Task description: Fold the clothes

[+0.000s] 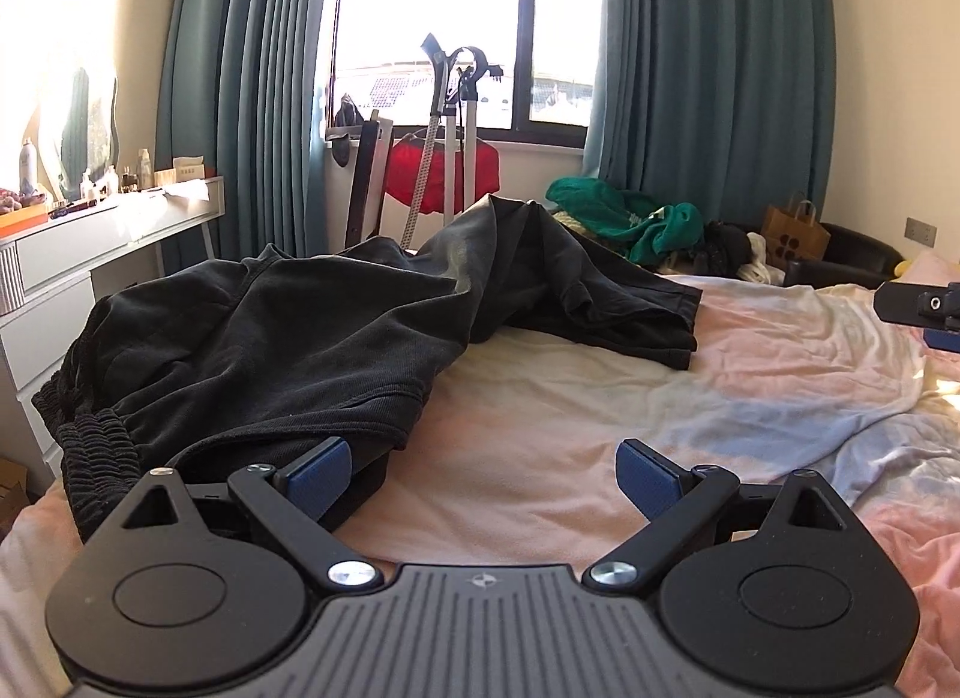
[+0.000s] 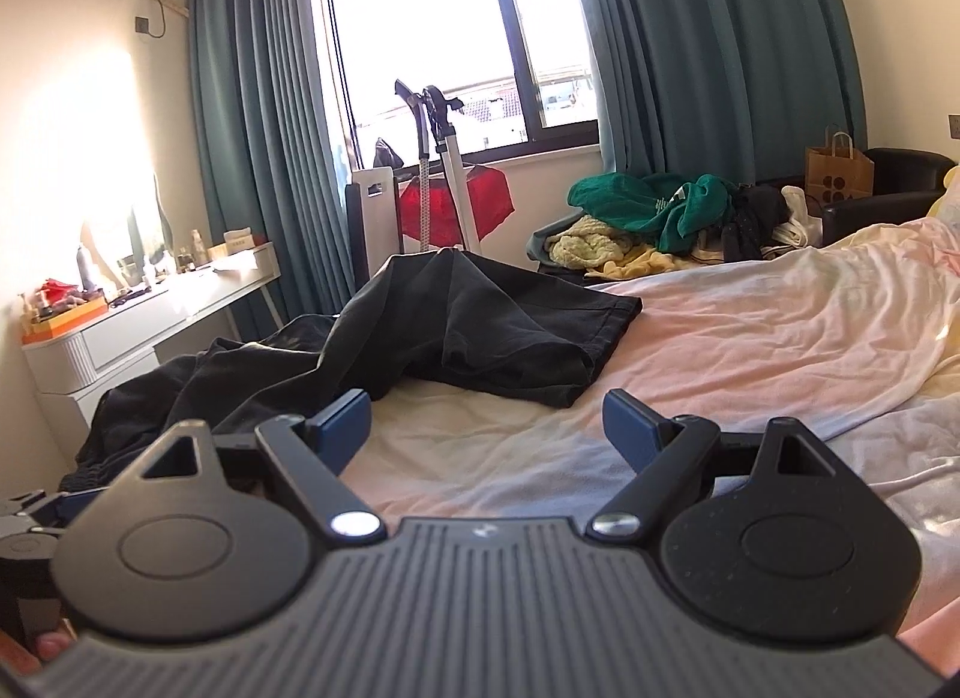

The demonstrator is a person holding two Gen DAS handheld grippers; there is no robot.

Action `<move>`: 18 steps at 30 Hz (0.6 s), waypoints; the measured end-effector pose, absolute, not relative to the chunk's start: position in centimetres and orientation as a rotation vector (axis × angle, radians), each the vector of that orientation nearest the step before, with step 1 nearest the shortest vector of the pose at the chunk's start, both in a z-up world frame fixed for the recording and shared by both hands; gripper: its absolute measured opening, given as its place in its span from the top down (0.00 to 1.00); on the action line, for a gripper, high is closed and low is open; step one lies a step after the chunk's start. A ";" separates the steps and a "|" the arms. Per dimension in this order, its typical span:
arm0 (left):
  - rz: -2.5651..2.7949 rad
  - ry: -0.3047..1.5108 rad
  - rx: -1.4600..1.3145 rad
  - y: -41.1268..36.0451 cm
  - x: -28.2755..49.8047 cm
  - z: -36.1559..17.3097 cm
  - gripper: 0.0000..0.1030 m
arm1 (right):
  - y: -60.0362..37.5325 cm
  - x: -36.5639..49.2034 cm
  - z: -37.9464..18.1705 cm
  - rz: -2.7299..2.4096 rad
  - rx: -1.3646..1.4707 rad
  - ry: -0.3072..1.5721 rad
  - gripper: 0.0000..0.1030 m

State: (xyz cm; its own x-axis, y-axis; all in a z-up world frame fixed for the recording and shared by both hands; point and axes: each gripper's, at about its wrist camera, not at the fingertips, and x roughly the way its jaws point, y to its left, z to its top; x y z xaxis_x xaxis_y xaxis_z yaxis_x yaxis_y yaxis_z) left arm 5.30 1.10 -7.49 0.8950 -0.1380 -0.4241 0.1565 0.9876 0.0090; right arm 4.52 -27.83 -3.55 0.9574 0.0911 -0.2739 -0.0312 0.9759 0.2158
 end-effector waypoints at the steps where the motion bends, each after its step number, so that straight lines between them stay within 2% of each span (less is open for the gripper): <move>1: -0.150 0.441 0.046 1.1 5.3 -7.6 0.06 | -27.9 4.5 -3.6 0.062 0.215 0.288 0.17; 12: -0.122 0.446 0.050 1.7 5.9 -7.6 0.06 | -28.1 4.6 -3.8 0.050 0.224 0.302 0.17; 18: -0.106 0.475 0.119 1.7 11.2 -6.3 0.06 | -29.1 4.9 -4.3 0.009 0.247 0.323 0.17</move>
